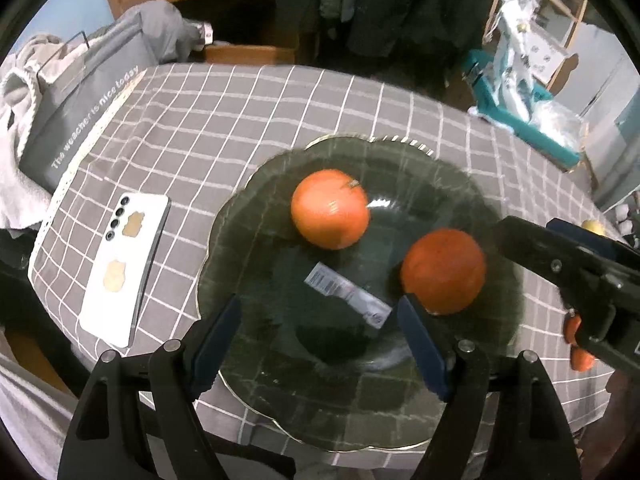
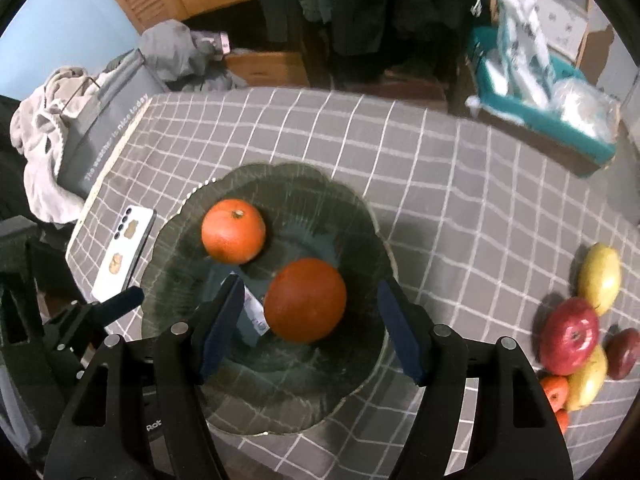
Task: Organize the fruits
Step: 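Open the right tool to drop the large orange while the left tool releases the small orange into the bowl, then move both tools back from the bowl toward the remaining fruit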
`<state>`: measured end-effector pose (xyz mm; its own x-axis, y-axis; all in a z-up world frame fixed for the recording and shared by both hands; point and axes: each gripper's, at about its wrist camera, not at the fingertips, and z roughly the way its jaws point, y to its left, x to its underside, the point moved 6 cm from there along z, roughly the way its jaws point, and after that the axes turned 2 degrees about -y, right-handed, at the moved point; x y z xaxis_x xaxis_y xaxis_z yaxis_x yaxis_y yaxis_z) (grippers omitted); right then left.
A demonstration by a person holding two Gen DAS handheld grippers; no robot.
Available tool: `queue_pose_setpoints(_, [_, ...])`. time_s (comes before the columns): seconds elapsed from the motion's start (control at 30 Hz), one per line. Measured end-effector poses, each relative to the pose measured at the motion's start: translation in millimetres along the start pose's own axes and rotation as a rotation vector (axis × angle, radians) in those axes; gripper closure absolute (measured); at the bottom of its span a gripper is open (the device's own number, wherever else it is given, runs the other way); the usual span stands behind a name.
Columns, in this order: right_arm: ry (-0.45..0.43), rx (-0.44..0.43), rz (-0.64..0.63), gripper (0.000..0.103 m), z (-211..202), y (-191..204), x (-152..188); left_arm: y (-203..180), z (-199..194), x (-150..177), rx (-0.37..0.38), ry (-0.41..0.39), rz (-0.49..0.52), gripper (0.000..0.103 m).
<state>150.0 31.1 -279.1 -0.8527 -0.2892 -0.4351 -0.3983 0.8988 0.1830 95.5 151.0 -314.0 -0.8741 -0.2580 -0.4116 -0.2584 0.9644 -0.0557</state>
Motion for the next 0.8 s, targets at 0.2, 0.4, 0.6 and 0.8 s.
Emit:
queue_pose_setpoints(0.2, [-0.096,0.028,0.023,0.032,-39,-11,-11,-12,-30,-13,0.036,-0.101,0.013,0.021])
queue_pose_setpoints(0.4, [-0.180,0.061,0.031,0.032,-75,-21,-15,-30,-57,-22,0.076,-0.173,0.054,0.021])
queue_pose_setpoints(0.6, [-0.251,0.086,0.034,0.032,-110,-28,-14,-50,-82,-26,0.116,-0.225,0.097,0.021])
queue_pose_setpoints(0.8, [-0.316,0.111,0.030,0.032,-144,-36,-11,-63,-105,-30,0.147,-0.272,0.118,0.021])
